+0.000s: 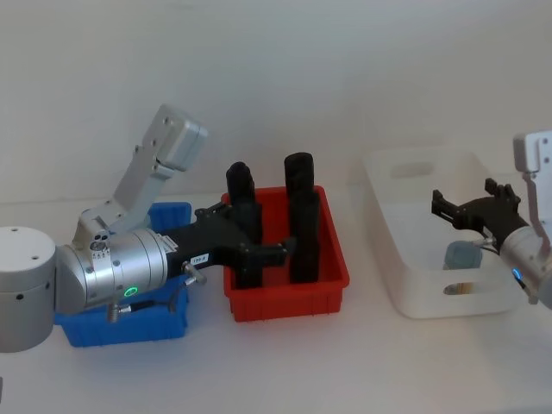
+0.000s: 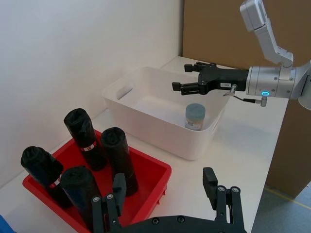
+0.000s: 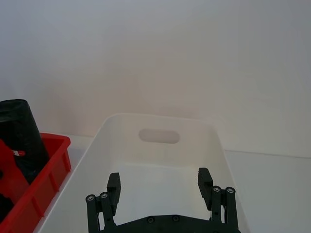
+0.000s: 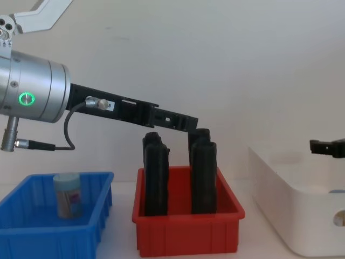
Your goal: Pick the cotton swabs from the blue box and place them into the white box.
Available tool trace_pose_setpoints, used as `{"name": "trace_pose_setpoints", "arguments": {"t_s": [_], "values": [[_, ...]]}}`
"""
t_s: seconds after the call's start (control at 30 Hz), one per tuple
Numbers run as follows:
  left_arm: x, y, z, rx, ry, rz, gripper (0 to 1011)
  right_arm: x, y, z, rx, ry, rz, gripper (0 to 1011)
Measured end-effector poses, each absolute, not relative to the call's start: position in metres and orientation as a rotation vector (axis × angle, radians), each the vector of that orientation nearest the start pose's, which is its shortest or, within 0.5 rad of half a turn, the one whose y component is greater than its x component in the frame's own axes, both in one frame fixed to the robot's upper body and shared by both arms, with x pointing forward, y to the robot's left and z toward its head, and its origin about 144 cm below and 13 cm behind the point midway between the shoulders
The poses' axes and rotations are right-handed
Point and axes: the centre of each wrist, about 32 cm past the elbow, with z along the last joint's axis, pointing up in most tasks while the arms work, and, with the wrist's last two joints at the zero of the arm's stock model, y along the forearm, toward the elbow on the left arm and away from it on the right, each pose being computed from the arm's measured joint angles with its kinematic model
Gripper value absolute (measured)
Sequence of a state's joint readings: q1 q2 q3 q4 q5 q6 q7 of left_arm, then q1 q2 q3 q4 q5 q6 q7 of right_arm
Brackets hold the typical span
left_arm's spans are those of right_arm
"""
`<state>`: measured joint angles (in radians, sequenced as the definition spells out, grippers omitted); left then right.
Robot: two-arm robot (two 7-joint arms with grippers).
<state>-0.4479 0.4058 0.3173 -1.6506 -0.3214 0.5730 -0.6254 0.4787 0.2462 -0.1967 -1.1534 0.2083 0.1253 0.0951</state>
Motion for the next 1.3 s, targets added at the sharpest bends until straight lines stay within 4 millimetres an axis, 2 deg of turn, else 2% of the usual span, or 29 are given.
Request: {"name": "trace_pose_setpoints", "arguments": {"t_s": [0.7,0.9,1.3], "values": [[0.539,0.241,1.305,0.272,0.034,0.705,999,0.575,-0.273,1.199,-0.118,-0.07,-1.411,1001],[0.535,0.236,1.292,0.261,-0.007,0.757,1000,0.565,-0.27,1.196,-0.108,-0.074,-1.397,1001],[0.525,0.225,1.266,0.225,-0.094,0.868,1000,0.53,-0.261,1.189,-0.072,-0.082,-1.35,1001]]}}
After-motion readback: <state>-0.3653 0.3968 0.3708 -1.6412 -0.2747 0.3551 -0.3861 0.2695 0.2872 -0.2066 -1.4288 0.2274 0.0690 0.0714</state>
